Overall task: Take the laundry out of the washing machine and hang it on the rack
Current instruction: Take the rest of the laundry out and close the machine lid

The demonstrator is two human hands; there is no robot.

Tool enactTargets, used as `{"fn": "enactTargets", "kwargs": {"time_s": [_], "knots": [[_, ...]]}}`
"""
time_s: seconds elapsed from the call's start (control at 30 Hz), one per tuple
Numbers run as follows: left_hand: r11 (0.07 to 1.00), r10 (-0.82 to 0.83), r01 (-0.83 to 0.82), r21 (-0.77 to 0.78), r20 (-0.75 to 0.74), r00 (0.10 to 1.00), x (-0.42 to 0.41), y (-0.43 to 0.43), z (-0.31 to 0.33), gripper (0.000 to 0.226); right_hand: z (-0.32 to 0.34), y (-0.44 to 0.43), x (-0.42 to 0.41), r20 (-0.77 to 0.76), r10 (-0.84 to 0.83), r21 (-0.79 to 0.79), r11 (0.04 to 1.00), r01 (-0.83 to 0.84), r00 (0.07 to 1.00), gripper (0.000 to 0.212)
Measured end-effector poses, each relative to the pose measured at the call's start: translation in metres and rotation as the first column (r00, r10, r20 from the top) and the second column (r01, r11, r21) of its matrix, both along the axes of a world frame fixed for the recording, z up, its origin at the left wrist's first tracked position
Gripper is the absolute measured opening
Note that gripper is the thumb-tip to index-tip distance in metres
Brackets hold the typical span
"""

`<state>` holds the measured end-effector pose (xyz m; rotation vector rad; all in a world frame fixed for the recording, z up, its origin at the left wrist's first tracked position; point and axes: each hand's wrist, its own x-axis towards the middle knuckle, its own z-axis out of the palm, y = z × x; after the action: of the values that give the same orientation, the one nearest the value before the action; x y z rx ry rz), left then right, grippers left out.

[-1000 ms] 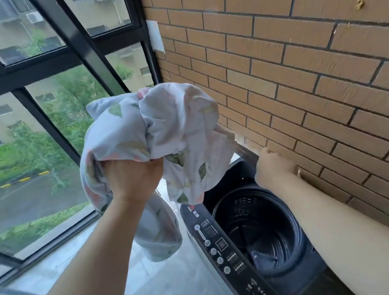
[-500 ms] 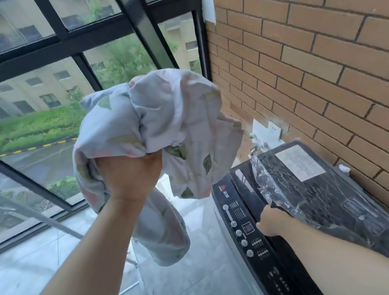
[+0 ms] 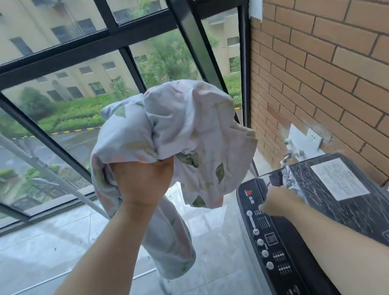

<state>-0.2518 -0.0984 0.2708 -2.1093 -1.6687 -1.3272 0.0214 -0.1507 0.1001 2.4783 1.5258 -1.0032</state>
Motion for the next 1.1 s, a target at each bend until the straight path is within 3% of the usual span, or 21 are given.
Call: {"fn": "enactTargets", "kwargs": {"time_s": [0.07,0.13,0.2,0.3,0.43,0.5,0.6,0.7,0.87,0.93,1.03,1.1], "knots": [[1.000,-0.015,0.015,-0.002,-0.011,1.000,-0.004,-0.002,0.003,0.059,0.047,0.023,-0.020,-0.197,0.076,0.345,0.938,-0.003,0.977,0.078],[1.000,0.018,-0.018,-0.022,-0.021,1.000,-0.008,-0.004,0.013,0.060,0.098,0.036,-0.042,-0.359,0.254,0.583,0.813,0.003,0.898,0.099],[0.998,0.058,-0.059,-0.018,-0.039,0.998,-0.013,-0.003,0.024,0.056,0.144,0.039,-0.060,-0.381,0.405,0.711,0.703,-0.017,0.831,0.130],[0.996,0.086,-0.086,0.018,0.026,0.996,-0.022,-0.008,0.043,0.045,0.195,0.033,-0.083,-0.262,0.615,0.852,0.509,-0.121,0.744,0.144],[1.000,0.005,-0.007,0.022,0.080,0.997,-0.026,-0.015,0.083,0.030,0.231,0.027,-0.122,0.125,0.678,0.875,0.269,-0.402,0.724,0.154],[0.999,-0.005,0.000,0.035,0.134,0.991,-0.030,-0.022,0.107,0.021,0.241,0.024,-0.141,0.186,0.659,0.902,0.179,-0.392,0.729,0.156],[0.997,0.020,-0.031,0.072,0.144,0.989,-0.041,-0.028,0.140,0.027,0.261,0.024,-0.169,0.180,0.641,0.946,0.097,-0.311,0.747,0.156],[1.000,0.025,-0.025,0.005,0.100,0.995,-0.053,-0.038,0.168,0.024,0.279,0.023,-0.197,0.107,0.656,0.974,0.081,-0.211,0.747,0.156],[0.973,-0.198,0.198,-0.118,0.013,0.980,-0.074,-0.067,0.207,0.015,0.288,0.023,-0.236,-0.089,0.640,0.994,0.107,0.027,0.763,0.152],[0.946,-0.252,0.257,-0.197,0.051,0.966,-0.086,-0.077,0.223,0.006,0.298,0.027,-0.250,-0.165,0.639,0.986,0.125,0.110,0.752,0.148],[0.937,-0.221,0.239,-0.255,0.096,0.970,-0.104,-0.087,0.238,0.003,0.318,0.036,-0.271,-0.153,0.651,0.984,0.030,0.176,0.744,0.118],[0.944,-0.178,0.196,-0.266,0.090,0.980,-0.115,-0.093,0.245,0.016,0.330,0.039,-0.285,-0.131,0.670,0.974,-0.051,0.221,0.731,0.100]]}}
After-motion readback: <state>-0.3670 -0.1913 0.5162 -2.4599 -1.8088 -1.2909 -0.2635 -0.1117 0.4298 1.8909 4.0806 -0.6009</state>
